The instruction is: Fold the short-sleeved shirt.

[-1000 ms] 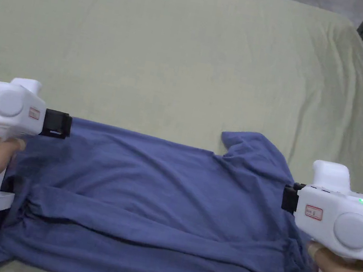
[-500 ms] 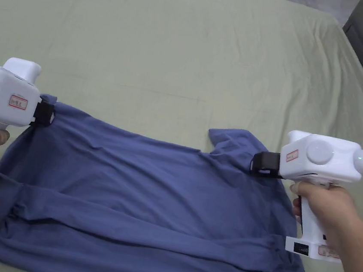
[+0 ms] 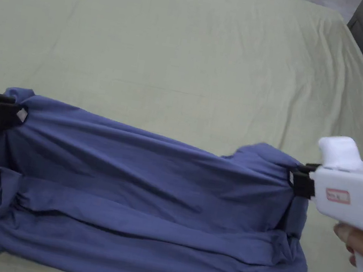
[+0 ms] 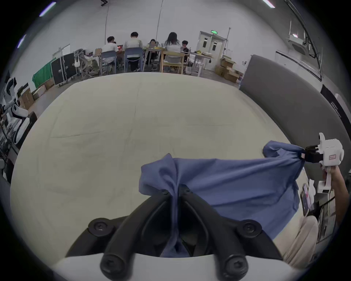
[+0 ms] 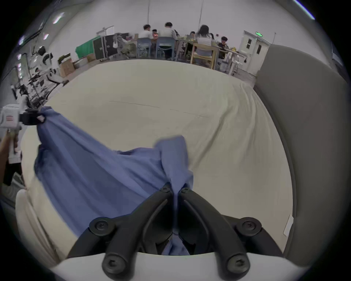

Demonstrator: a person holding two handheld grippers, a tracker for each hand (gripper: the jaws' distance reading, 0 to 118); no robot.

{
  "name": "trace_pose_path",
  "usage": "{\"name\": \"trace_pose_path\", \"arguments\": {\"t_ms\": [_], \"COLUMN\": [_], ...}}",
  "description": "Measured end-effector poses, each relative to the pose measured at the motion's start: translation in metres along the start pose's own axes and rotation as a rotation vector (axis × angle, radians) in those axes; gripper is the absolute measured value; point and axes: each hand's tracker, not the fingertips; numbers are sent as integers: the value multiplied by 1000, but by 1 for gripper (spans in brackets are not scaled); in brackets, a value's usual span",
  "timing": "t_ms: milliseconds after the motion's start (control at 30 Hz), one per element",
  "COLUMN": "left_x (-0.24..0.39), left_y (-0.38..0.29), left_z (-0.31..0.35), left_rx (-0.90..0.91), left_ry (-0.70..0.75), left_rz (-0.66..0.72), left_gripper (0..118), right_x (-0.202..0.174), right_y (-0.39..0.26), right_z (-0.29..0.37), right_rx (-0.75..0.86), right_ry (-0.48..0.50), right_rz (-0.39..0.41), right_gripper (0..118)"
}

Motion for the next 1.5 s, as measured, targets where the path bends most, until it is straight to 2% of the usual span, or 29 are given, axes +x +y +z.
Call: {"name": "trace_pose_path", "arguments": {"t_ms": [200,400,500,667,800,833,867,900,933,967,1033,1133,1167,1200,1233,1267,1300,1333,1400,1433,1500], "left_x": [-13,2,8,6,12,12,17,22,30,29,41,45,49,51,54,56,59,63,54,45,25], "left_y": [-68,-118,-129,-129,-122,-118,-113,-110,-113,-103,-102,-104,-107,-111,-116,-122,-126,-129,-140,-142,-139], "left_z": [24,12,-1,0,13,22,36,48,65,78,94,88,85,82,81,79,78,75,78,78,79], "left_rx": [-74,-196,-227,-218,-213,-190,-151,-92,-37,31,35,53,14,-37,-101,-120,-104,-112,-119,-114,-59], "left_ry": [-4,15,28,23,53,91,130,132,72,88,99,80,60,7,-63,-114,-128,-104,-72,-117,-227], "left_rz": [-31,-50,-54,27,91,105,101,80,54,51,50,66,106,134,167,196,188,162,114,151,316], "left_gripper": [2,2,2,2,5,25,70,112,118,118,118,118,118,118,110,71,4,0,0,0,0], "right_x": [-19,-30,-35,-38,-33,-31,-32,-34,-37,-34,-35,-57,-65,-76,-85,-96,-106,-113,-124,-129,-145], "right_y": [-71,-129,-142,-143,-136,-133,-127,-121,-115,-104,-93,-87,-85,-87,-88,-89,-90,-95,-98,-100,-94], "right_z": [33,5,-19,-37,-32,-21,-6,11,38,56,82,83,83,77,77,75,69,64,58,56,58], "right_rx": [-96,-215,-275,-287,-288,-227,-174,-121,-38,-15,86,89,82,76,80,87,65,65,47,58,55], "right_ry": [55,63,33,24,31,0,1,2,-7,-46,-40,-24,-12,27,67,96,112,117,256,269,280], "right_rz": [-56,-123,-113,-114,-154,-209,-252,-227,-248,-284,-328,-342,-334,-306,-283,-258,-254,-252,-241,-263,-230], "right_gripper": [6,6,6,6,18,36,80,117,118,118,118,118,114,99,62,3,3,3,3,3,3]}}
